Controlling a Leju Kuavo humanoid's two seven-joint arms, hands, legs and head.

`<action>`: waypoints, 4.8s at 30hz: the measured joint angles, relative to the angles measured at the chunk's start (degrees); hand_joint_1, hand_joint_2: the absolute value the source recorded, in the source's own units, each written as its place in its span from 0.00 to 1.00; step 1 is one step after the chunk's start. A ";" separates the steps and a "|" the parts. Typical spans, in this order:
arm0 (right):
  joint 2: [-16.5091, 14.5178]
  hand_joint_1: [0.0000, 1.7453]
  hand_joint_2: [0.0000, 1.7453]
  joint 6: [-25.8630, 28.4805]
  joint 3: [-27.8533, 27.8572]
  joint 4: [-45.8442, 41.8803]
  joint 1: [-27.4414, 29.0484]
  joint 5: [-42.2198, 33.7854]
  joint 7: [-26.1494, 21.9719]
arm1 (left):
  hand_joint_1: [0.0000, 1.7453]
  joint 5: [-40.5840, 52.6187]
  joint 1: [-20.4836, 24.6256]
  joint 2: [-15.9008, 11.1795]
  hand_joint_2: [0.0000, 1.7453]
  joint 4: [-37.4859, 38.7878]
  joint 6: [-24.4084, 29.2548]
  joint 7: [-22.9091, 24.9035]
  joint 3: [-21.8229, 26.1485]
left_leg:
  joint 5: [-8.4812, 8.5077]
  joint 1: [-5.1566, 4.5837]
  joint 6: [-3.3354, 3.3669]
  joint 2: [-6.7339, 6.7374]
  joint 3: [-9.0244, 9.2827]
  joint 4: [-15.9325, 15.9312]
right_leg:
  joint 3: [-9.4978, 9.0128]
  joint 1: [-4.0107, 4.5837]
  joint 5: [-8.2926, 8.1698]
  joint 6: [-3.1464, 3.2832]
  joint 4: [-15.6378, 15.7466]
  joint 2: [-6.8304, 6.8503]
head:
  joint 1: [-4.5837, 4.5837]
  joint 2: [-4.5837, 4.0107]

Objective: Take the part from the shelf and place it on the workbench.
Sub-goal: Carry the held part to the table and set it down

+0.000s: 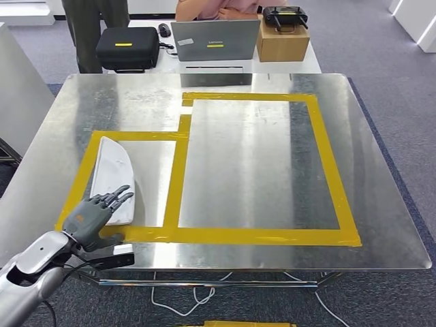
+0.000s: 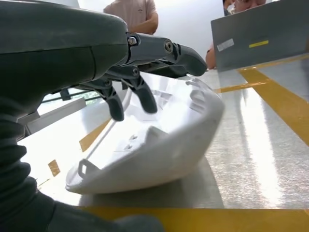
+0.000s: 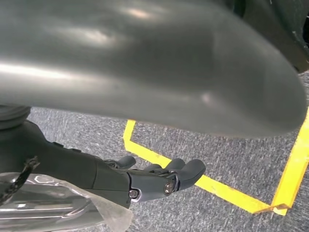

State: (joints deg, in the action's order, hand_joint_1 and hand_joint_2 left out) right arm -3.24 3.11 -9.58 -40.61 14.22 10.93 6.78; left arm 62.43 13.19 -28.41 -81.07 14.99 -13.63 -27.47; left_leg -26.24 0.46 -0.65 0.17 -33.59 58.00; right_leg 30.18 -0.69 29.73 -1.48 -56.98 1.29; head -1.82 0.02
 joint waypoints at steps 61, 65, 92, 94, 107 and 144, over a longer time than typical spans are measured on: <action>5.57 0.00 0.00 6.60 -16.75 -2.98 -0.08 -13.86 4.11 | 0.00 1.33 -2.77 1.81 0.00 -0.66 -1.25 6.13 4.67 | -3.65 -0.32 -0.29 -0.47 5.18 0.23 | 3.81 -0.03 -3.56 1.07 -0.54 -0.62 | 0.00 0.01; 5.79 0.00 0.00 6.74 -17.61 -3.02 -0.16 -14.50 4.22 | 0.00 1.42 -2.75 1.69 0.00 -0.66 -1.28 6.27 4.99 | -2.73 -0.58 1.02 -0.40 5.61 -2.37 | 4.36 -0.03 -4.48 -0.32 -0.41 -0.69 | -0.08 0.00; 7.64 0.00 0.00 9.76 -22.95 -3.21 -1.16 -20.74 4.40 | 0.00 2.70 -6.05 1.38 0.00 0.96 -5.02 9.60 6.21 | -3.44 -0.13 -0.25 -0.32 5.95 -0.43 | 4.10 0.32 -4.52 1.04 0.39 -0.60 | 0.20 0.01; 7.86 0.00 0.00 10.09 -23.51 -3.44 -1.20 -21.25 4.49 | 0.00 2.75 -7.03 1.41 0.00 1.70 -5.94 10.30 6.68 | -3.82 -0.45 0.38 -0.31 7.18 -3.07 | 4.50 0.30 -5.43 0.30 0.41 -0.59 | 0.23 0.01; 9.67 0.00 0.00 11.84 -26.26 -4.45 -1.54 -25.51 4.74 | 0.00 -6.25 -17.36 6.77 0.00 11.34 -12.79 14.24 5.85 | 2.61 -0.71 1.85 0.08 -1.17 -2.26 | -2.57 0.12 1.14 -1.06 -3.02 -1.44 | 0.62 0.01; 13.09 0.00 0.00 16.74 -28.76 -10.82 0.74 -34.92 2.61 | 0.00 -34.22 -15.87 26.10 0.00 64.17 -3.11 6.21 11.66 | 1.19 -0.54 0.27 -0.25 -4.78 2.08 | -6.04 -0.38 2.46 0.81 2.64 -0.99 | 0.59 -0.01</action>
State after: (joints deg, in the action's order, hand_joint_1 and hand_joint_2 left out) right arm 9.85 19.86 -38.35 -51.43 14.96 -23.99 9.39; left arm 28.21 -2.68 -2.32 -16.89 11.89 -7.43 -15.81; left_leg -25.05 -0.09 -0.39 -0.08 -38.37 60.08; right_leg 24.15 -1.07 32.19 -0.67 -54.34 0.29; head -1.23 0.01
